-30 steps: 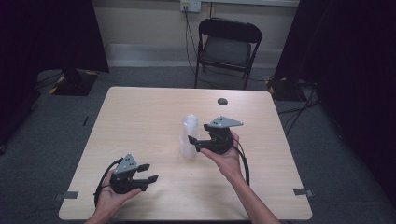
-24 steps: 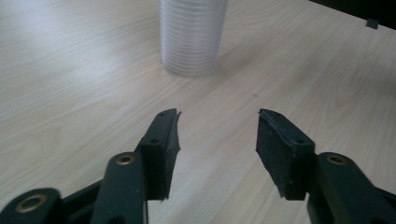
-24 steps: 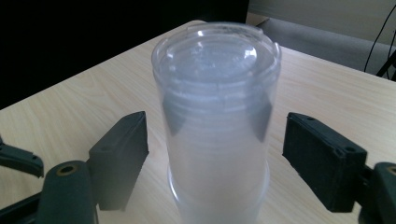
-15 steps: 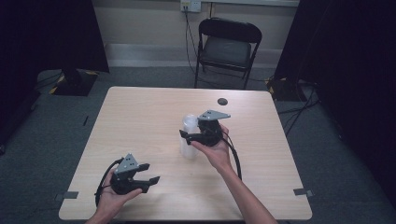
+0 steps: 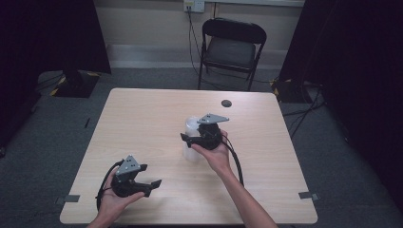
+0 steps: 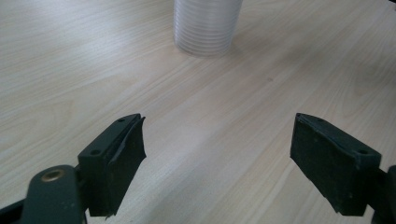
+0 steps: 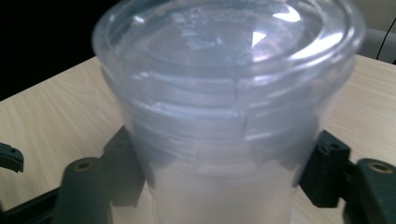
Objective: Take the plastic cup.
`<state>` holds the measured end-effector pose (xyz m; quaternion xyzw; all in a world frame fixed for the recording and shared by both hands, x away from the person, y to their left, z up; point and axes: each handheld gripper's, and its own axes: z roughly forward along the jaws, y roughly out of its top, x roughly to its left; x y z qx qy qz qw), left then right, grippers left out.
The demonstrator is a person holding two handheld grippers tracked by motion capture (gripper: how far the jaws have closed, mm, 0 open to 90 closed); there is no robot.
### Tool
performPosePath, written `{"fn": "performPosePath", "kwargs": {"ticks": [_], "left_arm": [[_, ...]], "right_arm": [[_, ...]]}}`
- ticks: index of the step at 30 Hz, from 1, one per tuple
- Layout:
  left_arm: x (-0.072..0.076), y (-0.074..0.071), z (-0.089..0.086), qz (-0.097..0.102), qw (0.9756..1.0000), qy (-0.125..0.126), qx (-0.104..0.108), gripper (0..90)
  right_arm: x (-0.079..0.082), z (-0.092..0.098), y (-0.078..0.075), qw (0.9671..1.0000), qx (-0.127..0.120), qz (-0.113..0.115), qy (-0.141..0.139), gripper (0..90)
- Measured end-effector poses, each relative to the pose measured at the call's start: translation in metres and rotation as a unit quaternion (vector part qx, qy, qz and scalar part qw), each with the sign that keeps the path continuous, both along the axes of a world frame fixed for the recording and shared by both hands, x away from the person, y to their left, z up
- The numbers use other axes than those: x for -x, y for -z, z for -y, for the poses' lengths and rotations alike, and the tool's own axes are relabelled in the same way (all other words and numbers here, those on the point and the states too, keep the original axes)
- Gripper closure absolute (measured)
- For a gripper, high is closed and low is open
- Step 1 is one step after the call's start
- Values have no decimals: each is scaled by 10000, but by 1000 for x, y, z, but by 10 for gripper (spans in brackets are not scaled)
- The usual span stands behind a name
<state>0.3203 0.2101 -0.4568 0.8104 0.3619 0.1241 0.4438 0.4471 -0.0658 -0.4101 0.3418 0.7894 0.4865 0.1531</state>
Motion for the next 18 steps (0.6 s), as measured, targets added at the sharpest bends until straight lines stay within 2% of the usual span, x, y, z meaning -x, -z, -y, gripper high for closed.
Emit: {"fn": "performPosePath", "kwargs": {"ticks": [13, 18], "left_arm": [[0, 0, 0, -2, 10000, 43, -38, 202], [-1, 1, 1, -25, 10000, 27, -40, 206]], "right_arm": [[-1, 0, -6, 10000, -46, 36, -40, 324], [-2, 2, -14, 9999, -114, 75, -60, 327]]}}
